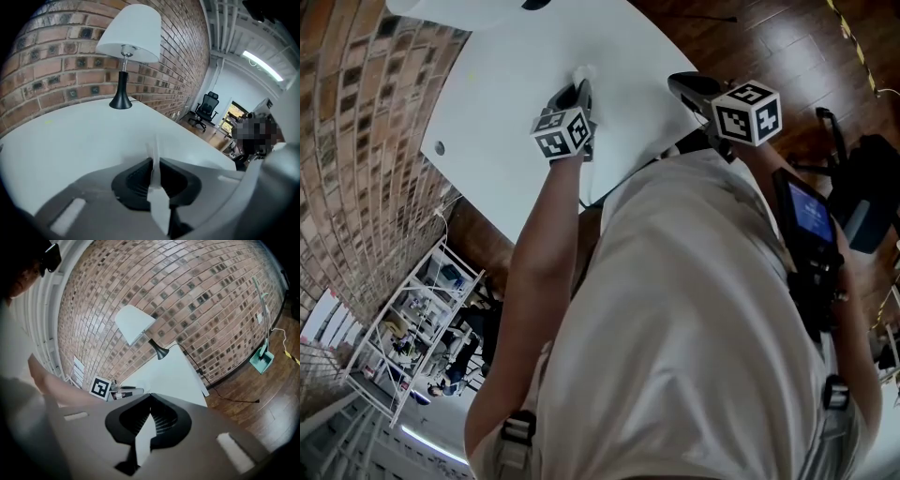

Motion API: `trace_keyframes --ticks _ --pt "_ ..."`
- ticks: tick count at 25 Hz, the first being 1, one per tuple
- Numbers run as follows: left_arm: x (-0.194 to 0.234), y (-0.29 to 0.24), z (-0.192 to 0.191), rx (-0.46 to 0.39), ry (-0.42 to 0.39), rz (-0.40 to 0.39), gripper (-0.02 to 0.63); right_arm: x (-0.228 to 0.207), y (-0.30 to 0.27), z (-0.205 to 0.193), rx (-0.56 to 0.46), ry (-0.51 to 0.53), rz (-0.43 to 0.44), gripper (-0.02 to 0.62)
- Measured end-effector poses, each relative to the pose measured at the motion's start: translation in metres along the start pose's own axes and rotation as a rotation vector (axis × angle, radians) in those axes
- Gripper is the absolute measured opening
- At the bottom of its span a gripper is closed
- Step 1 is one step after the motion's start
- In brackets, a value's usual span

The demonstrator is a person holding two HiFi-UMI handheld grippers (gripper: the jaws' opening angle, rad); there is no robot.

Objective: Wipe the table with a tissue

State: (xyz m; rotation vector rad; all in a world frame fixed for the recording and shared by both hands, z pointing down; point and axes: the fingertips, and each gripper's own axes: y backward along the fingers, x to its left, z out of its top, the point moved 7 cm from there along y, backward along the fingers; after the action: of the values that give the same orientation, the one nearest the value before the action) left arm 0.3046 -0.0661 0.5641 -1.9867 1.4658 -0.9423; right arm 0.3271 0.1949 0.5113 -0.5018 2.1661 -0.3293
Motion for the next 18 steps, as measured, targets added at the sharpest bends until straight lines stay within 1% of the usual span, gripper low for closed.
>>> trace_keyframes --ticks 2,5,8,11,14,16,17,18 --pt "-0.011 -0.007 -0.002 0.015 -0.020 -0.008 0.035 -0.002 0.004 0.000 -0.001 0.000 -0.005 0.008" --pt "-0.028 -0.013 -0.003 0.025 -0.063 0.024 0.035 -0.006 0.010 0.001 -0.011 -0.003 -0.013 0.008" --pt "-0.051 -0.017 -0.009 0.022 -0.082 -0.014 0.034 -0.006 0.011 -0.001 -0.014 -0.014 -0.015 0.008" --pt "-0.077 -0.023 -0.013 0.023 -0.133 0.002 0.034 -0.006 0.009 -0.001 -0.017 -0.017 -0.012 0.008" --pt "-0.102 -0.029 -0.015 0.043 -0.198 -0.034 0.034 -0.007 0.011 -0.001 -0.024 -0.029 -0.011 0.008" --pt "-0.110 -0.031 -0.016 0.060 -0.239 -0.050 0.034 -0.009 0.014 0.000 -0.029 -0.031 -0.014 0.008" --pt "-0.111 -0.032 -0.016 0.065 -0.237 -0.057 0.034 -0.010 0.015 0.001 -0.034 -0.032 -0.017 0.008" --pt "-0.110 -0.032 -0.016 0.069 -0.219 -0.067 0.034 -0.012 0.017 0.003 -0.041 -0.033 -0.021 0.008"
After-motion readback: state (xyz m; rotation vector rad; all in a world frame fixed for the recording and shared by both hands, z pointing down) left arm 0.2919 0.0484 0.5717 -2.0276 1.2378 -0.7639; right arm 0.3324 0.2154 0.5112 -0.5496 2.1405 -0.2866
